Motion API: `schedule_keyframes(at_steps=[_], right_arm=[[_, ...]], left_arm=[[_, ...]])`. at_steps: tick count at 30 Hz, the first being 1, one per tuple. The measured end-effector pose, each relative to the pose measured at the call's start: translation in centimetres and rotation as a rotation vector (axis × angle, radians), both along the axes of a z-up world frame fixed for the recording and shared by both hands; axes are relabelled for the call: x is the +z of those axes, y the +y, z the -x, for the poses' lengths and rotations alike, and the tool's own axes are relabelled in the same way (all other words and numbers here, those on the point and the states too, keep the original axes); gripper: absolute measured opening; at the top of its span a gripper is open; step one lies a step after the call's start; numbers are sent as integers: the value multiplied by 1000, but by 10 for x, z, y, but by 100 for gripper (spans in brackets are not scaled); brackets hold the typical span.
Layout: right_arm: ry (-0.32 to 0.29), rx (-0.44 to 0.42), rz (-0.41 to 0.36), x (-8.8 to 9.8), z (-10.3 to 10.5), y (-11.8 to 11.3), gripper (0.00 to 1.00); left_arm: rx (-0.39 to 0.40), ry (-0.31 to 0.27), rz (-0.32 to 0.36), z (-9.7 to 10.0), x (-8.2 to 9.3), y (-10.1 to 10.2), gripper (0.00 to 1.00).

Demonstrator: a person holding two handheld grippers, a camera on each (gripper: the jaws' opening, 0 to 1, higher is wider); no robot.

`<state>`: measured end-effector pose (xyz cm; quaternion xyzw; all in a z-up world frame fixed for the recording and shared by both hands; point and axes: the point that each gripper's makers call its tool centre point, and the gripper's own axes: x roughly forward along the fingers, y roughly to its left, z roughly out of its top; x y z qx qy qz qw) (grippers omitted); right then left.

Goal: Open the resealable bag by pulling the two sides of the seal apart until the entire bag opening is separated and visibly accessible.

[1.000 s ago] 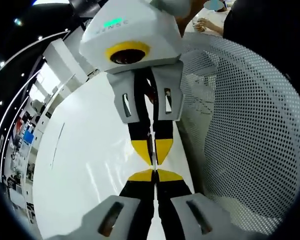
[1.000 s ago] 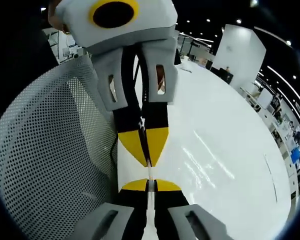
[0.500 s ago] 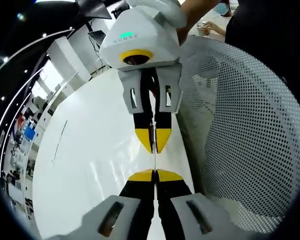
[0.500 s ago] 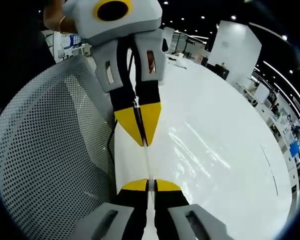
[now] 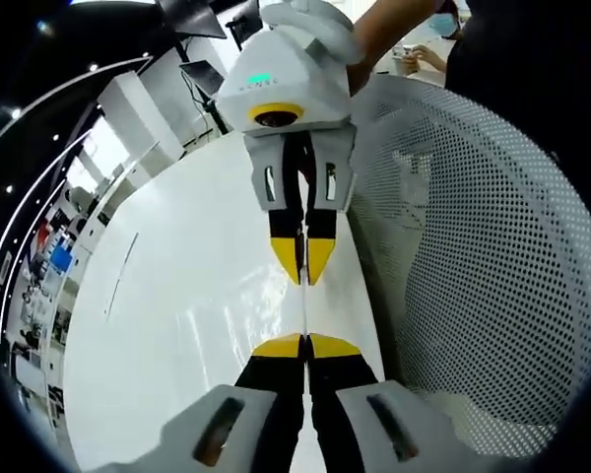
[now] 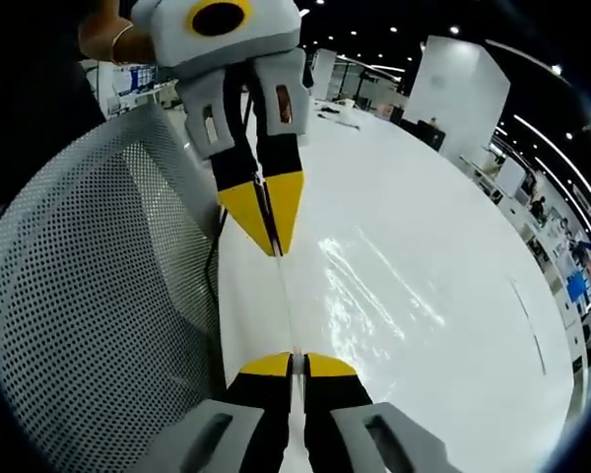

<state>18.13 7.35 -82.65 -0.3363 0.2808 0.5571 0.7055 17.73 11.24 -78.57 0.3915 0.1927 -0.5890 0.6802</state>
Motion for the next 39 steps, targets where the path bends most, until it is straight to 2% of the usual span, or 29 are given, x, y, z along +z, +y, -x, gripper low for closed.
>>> schedule_keyframes(at_steps=[24,26,32,39], right_arm=[[8,-52,38,-4,-7,-30,0],[27,-69,23,-4,-6,-29,0],[8,-56,53,-5,-8,-28,0],[5,-28,19,0,-5,-20,2]], left_arm=[[22,0,-17,-1,-2,7,0],[27,5,-7,-1,-2,6,0],[28,-5,-18,-5,-1,6,0],[31,2,8,-7,3,5,0]])
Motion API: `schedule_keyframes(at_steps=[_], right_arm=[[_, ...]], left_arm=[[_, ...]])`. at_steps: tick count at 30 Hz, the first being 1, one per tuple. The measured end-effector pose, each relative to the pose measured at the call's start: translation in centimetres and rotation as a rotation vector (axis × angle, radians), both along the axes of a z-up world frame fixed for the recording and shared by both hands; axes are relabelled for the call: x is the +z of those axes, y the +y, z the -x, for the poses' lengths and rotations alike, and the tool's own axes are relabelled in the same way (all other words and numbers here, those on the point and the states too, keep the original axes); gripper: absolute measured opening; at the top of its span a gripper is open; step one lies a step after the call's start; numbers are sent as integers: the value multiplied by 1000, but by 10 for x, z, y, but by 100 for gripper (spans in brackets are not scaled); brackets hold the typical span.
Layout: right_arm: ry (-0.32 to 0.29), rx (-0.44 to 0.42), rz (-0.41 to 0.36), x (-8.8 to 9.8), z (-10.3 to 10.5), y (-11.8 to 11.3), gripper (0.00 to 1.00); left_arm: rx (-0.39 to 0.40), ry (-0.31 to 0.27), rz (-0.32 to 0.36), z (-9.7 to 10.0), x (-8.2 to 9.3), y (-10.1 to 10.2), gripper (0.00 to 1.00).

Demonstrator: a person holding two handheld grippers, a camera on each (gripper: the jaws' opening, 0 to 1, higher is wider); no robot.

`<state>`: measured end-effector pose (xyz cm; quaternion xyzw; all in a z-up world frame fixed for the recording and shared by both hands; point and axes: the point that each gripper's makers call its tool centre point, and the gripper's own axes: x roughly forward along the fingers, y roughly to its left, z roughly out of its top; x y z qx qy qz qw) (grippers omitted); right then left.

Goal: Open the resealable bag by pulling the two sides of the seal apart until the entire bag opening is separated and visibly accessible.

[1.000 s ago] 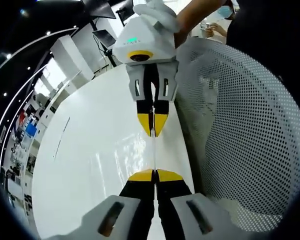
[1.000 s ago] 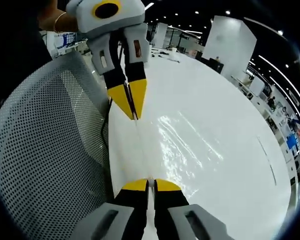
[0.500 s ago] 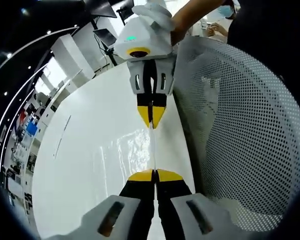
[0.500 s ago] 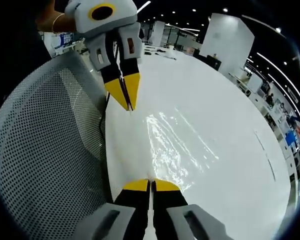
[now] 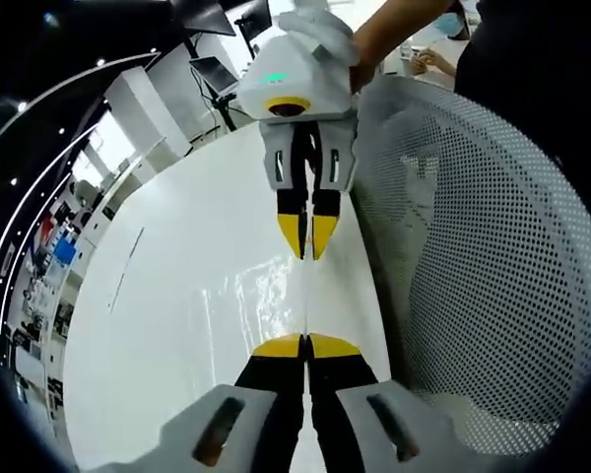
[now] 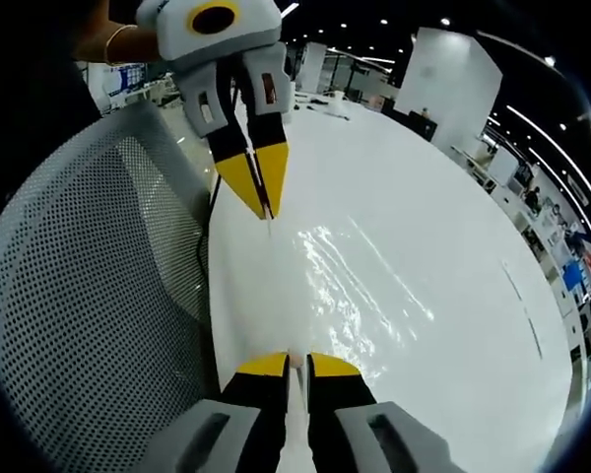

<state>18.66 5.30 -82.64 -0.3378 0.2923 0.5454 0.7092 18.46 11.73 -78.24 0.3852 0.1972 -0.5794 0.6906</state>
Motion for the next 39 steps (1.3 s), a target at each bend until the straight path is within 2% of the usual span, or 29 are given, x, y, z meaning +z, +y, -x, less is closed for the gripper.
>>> schedule_keyframes(at_steps=[3,6,8,15,19,21,24,26,39], right_arm=[[-14,32,-1,0,3,4,1],[-18,72,30,-3,7,5,0],[-21,76,39,-4,8,5,0],[-11,74,30,-3,9,10,0],[-26,78,40,-2,7,10,0],[-33,81,43,-1,6,10,0],[-22,78,31,-1,7,10,0],[-24,79,32,-2,8,10,0],[-16,41,31,-2,4,-2,0]], left_arm=[[-4,1,-1,1,0,0,0],[-8,1,1,2,-2,1,0],[5,-5,18,1,-1,0,0],[3,-10,-13,1,-5,-1,0],[-20,-19,-60,4,-12,1,0],[-18,-18,-54,4,-11,1,0],[31,59,-44,9,-13,2,0],[41,41,-41,6,-11,2,0],[56,55,-32,6,-9,3,0]])
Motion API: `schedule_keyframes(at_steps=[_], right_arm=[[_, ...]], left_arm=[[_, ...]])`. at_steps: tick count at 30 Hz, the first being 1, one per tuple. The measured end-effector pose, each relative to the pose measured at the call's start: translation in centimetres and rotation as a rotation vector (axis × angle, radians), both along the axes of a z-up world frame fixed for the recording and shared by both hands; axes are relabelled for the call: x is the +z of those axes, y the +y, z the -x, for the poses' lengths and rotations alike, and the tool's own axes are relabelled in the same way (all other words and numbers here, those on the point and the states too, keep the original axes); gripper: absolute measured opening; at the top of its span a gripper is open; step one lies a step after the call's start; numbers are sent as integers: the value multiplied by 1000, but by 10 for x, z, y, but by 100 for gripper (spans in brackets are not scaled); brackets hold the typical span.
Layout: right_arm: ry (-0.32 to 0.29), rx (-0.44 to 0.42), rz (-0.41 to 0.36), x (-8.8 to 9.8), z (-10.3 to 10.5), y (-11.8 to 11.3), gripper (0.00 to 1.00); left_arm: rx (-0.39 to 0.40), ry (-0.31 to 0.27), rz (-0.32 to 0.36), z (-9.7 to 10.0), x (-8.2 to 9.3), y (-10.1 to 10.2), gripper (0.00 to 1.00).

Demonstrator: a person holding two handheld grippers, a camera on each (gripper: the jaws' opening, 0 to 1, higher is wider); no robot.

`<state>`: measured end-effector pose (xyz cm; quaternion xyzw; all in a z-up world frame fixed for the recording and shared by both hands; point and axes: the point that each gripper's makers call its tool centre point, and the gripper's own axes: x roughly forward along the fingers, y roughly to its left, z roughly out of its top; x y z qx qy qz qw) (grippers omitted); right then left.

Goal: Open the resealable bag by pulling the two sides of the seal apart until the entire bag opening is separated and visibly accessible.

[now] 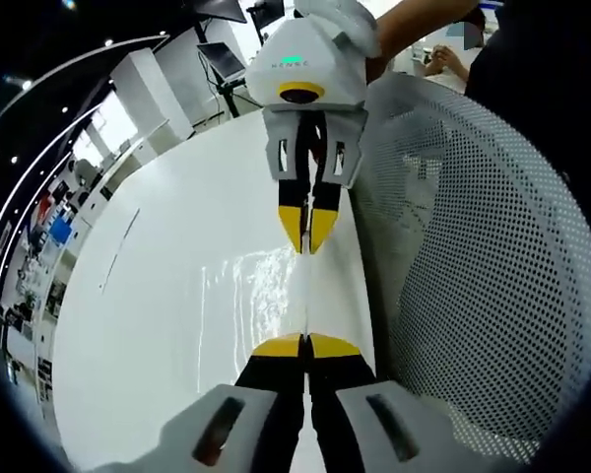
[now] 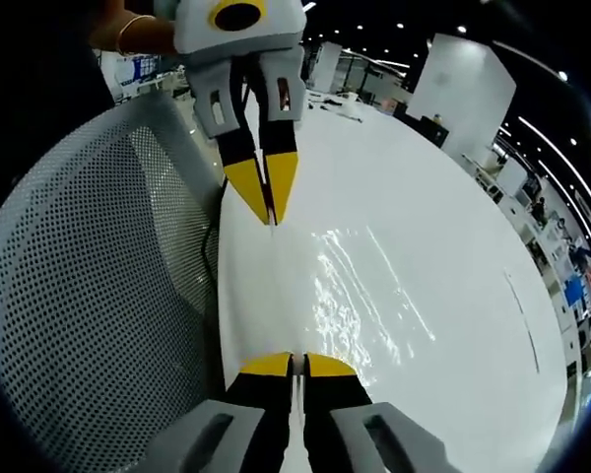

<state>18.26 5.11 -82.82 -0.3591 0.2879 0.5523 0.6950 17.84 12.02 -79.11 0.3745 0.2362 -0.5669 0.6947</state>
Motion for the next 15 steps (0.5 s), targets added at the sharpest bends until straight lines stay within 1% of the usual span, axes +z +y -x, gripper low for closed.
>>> schedule_keyframes(at_steps=[1,5,15], right_arm=[[-1,-1,4,-1,0,-1,0],[2,-14,13,-2,-1,-8,0],[15,-32,27,-6,1,-22,0]], left_arm=[[0,4,-2,0,0,1,0],[3,-9,-6,-2,1,4,0],[7,1,-5,0,-1,7,0]])
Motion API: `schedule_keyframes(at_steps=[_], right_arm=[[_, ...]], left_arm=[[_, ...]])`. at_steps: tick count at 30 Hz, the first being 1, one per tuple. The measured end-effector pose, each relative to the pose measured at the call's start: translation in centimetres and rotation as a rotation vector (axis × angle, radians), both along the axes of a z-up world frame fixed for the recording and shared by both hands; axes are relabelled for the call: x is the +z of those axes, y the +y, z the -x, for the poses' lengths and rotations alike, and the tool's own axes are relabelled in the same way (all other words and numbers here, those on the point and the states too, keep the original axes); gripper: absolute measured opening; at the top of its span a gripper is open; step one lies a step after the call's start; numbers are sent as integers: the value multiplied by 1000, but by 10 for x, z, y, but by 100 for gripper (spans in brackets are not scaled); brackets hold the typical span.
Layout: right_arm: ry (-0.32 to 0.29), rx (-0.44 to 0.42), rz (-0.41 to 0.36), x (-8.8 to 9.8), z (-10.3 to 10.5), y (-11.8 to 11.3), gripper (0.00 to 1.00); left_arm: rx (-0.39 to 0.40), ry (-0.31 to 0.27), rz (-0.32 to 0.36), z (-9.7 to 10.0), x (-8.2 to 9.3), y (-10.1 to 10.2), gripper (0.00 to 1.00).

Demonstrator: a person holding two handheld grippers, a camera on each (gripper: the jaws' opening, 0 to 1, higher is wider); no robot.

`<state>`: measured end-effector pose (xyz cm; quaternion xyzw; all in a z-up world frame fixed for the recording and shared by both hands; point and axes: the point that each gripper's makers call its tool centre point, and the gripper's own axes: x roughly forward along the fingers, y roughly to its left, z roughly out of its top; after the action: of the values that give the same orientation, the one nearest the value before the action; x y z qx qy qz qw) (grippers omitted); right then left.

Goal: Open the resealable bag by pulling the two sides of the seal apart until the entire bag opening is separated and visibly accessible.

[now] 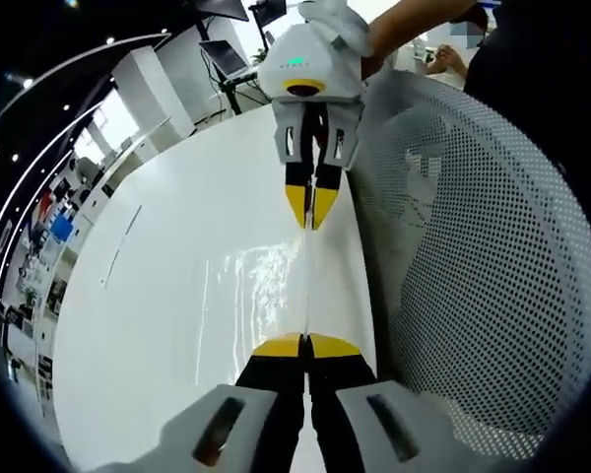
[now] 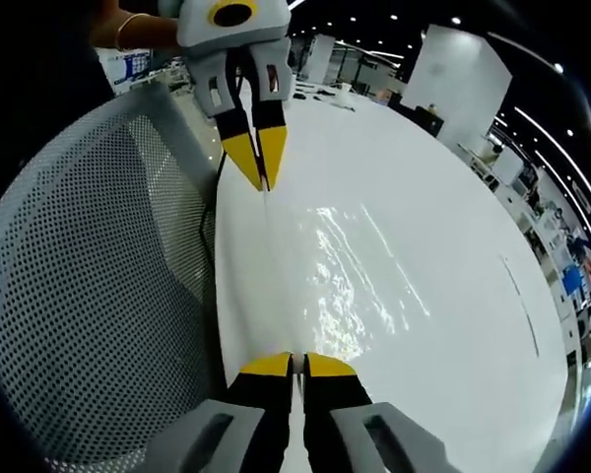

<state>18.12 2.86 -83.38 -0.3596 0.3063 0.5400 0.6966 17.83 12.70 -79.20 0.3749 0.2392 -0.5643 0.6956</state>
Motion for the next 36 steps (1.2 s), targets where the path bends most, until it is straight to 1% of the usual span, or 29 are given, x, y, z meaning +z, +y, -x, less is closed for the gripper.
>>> schedule_keyframes(at_steps=[5,7,9,11,13,14,15,16,17,20,22,24,27,30,32,36], right_arm=[[3,0,21,-4,3,-6,0],[16,-15,0,-4,4,-5,0],[-6,-13,4,-2,1,-6,0],[-9,-26,12,-2,-1,-7,0],[3,-57,9,-3,-3,-8,0],[41,-85,-2,-4,0,-8,0],[54,-109,-20,-3,0,-7,4],[49,-101,-37,0,-1,-4,9],[46,-97,-37,2,0,-3,12],[42,-86,-50,10,3,3,12],[47,-86,-60,14,4,8,13],[38,-82,-67,18,5,10,12],[31,-79,-96,27,3,17,12],[34,-92,-129,32,0,22,12],[38,-94,-136,31,-1,25,12],[32,-78,-126,26,0,30,11]], left_arm=[[5,2,-4,0,-1,1,0],[18,14,10,-1,-1,2,0],[34,21,18,-4,0,1,0],[33,9,14,-6,1,-1,0],[14,-7,-5,-8,1,-3,0],[7,-17,-13,-9,2,-4,0],[-1,-13,-11,-8,1,-4,0],[-4,-13,-6,-8,2,-5,0],[-7,-16,-3,-8,2,-6,0],[-34,-30,-22,-5,-2,-9,0],[-44,-31,-32,-2,-4,-9,0],[-60,-33,-38,2,-6,-9,0],[-68,-36,-47,5,-8,-8,0],[-69,-33,-44,7,-8,-8,0],[-61,-23,-24,8,-6,-9,0],[-65,-36,-17,7,-1,-10,0]])
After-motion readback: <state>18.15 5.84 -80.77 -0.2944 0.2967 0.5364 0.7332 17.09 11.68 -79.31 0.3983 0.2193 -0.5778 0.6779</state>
